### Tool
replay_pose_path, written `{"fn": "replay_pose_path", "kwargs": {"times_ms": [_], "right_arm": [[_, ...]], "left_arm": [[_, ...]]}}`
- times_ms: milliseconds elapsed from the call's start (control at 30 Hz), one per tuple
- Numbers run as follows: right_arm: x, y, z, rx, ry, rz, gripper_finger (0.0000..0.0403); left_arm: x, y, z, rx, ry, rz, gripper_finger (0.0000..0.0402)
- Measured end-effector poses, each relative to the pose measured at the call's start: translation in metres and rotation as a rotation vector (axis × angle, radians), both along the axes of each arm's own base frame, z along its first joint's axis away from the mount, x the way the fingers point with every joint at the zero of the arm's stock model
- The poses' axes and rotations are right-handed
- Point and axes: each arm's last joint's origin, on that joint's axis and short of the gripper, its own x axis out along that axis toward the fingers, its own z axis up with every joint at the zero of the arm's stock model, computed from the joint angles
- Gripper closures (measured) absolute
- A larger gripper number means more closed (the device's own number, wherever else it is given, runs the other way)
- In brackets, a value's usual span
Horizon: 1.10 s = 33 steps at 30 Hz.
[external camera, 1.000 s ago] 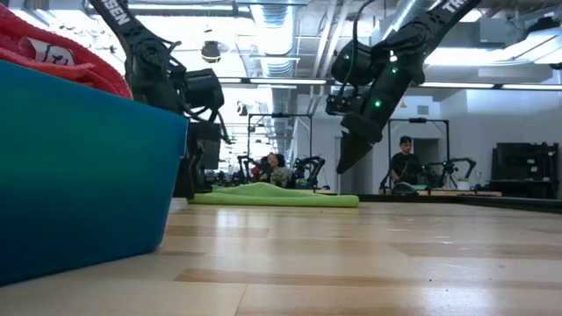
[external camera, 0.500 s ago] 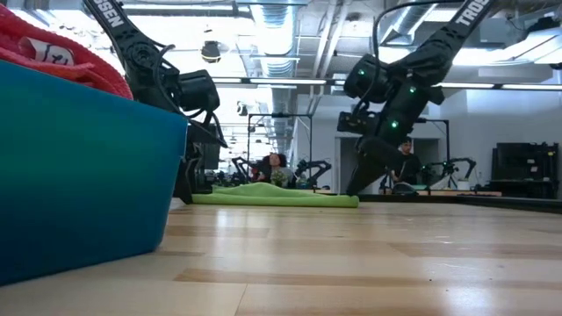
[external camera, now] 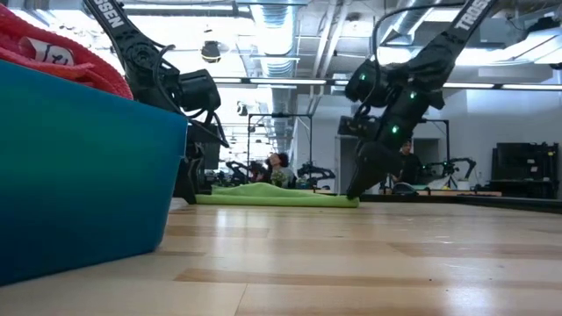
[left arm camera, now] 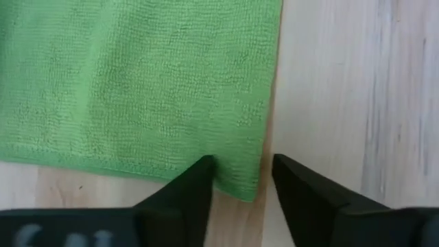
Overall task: Fold microfiber towels
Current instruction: Fold the green microfiber
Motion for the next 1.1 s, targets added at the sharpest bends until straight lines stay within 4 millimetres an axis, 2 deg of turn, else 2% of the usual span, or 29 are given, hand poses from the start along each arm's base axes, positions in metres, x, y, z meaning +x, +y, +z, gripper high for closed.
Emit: {"fn": "replay_pose_path", "kwargs": {"times_ms": [233,333,400,467,533,633,867,967,1100], "right_arm": [[0.006,0.0,-0.025,0.026,0.063,-0.005,0.0274],[0.009,0.006,-0.027,0.009,0.068,-0.018,0.0313],[0.008,0.012,-0.022,-0.016,0.072,-0.022,0.0355],[0.005,0.019,-0.012,-0.03,0.07,-0.007,0.0387],[0.002,0.026,-0.001,-0.049,0.06,0.004,0.0387],[-0.001,0.036,0.031,-0.111,-0.031,0.003,0.0391],[-0.024,0.058,0.09,-0.149,-0.221,-0.053,0.0395],[-0.032,0.065,0.11,-0.143,-0.32,-0.051,0.0397],[-0.04,0.067,0.126,-0.19,-0.391,-0.091,0.0398]], "left_arm": [[0.001,0.0,0.0,0.003,-0.008,0.011,0.0348],[0.001,0.001,0.0,0.006,-0.006,0.036,0.0387],[0.001,0.001,0.0,0.001,-0.009,0.066,0.0396],[0.001,-0.001,0.001,0.002,0.001,0.098,0.0397],[0.002,-0.005,0.007,-0.005,0.004,0.123,0.0399],[0.002,-0.015,0.023,-0.007,0.002,0.143,0.04],[-0.007,-0.043,0.09,0.058,-0.184,0.19,0.0401],[-0.015,-0.053,0.123,0.085,-0.311,0.217,0.0401],[-0.025,-0.059,0.15,0.164,-0.418,0.247,0.0401]]}}
